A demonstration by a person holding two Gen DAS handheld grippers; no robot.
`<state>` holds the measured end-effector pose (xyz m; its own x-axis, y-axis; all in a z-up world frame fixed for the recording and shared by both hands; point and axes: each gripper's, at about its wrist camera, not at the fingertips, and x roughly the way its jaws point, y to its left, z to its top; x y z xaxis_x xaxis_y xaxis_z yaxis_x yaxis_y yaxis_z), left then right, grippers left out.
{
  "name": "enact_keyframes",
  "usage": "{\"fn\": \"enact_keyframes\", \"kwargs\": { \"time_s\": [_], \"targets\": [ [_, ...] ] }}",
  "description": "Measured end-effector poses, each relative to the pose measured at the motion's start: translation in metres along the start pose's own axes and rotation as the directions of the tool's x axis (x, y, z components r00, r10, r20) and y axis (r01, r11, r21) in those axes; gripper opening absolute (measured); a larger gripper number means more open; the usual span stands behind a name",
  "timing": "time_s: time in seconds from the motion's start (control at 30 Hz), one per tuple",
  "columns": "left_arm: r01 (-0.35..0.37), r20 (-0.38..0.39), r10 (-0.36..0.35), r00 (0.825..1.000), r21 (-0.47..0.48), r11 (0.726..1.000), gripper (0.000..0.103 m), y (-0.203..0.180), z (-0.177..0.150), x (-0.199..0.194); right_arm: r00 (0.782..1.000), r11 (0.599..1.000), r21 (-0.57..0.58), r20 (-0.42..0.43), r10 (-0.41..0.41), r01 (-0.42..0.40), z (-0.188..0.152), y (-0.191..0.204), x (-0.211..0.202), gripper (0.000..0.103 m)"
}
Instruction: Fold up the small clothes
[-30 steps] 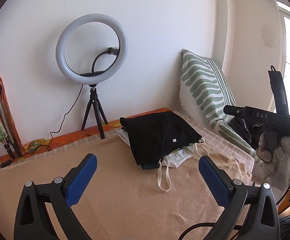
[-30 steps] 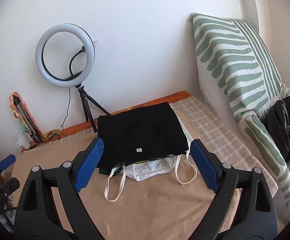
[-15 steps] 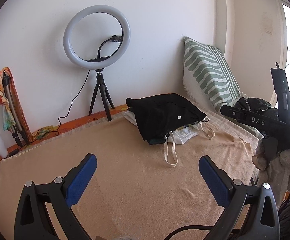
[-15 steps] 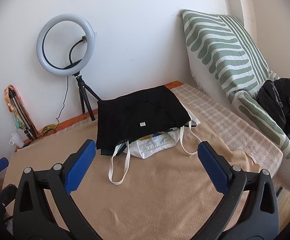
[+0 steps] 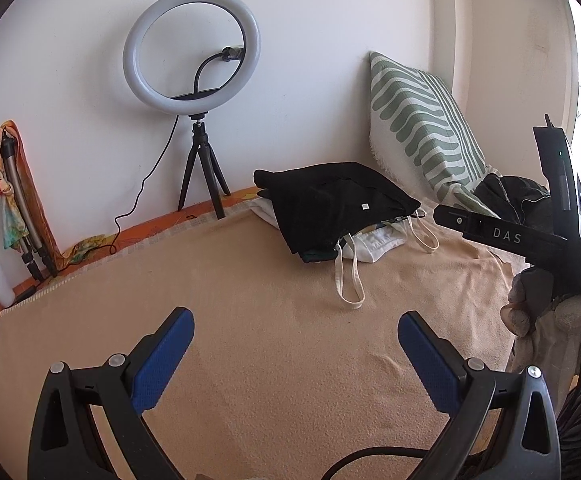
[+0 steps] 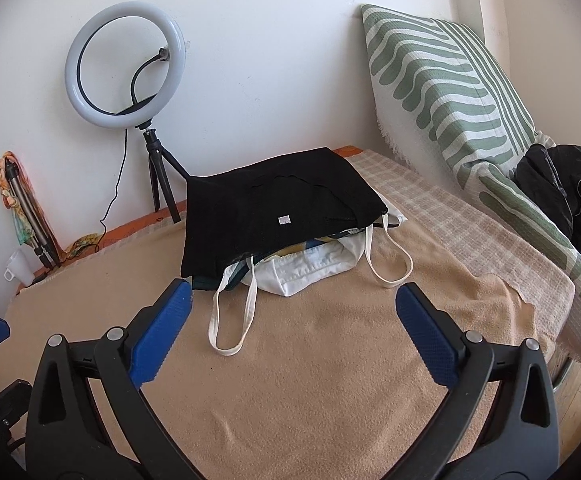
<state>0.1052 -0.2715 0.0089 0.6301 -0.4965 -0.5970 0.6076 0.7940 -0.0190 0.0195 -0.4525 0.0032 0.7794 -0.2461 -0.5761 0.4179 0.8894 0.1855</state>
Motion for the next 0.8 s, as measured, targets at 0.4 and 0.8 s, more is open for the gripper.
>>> {"fn": "enact_keyframes", "kwargs": {
  "time_s": [0.4,0.8],
  "targets": [
    [0.015,-0.002,-0.015,1.000,-0.002,1.000,0.103,0.000,0.001,0.000,1.000,0.999,0.041,-0.017,-0.015,0.016,0.000,-0.008,0.008,0.103],
    [0.016,0.009,-0.016,1.000,-0.003,1.000,0.103,0.001,0.003,-0.005,1.000,0.999,0.039,-0.028,0.001,0.000,-0.001,-0.001,0.012,0.103]
  ]
}}
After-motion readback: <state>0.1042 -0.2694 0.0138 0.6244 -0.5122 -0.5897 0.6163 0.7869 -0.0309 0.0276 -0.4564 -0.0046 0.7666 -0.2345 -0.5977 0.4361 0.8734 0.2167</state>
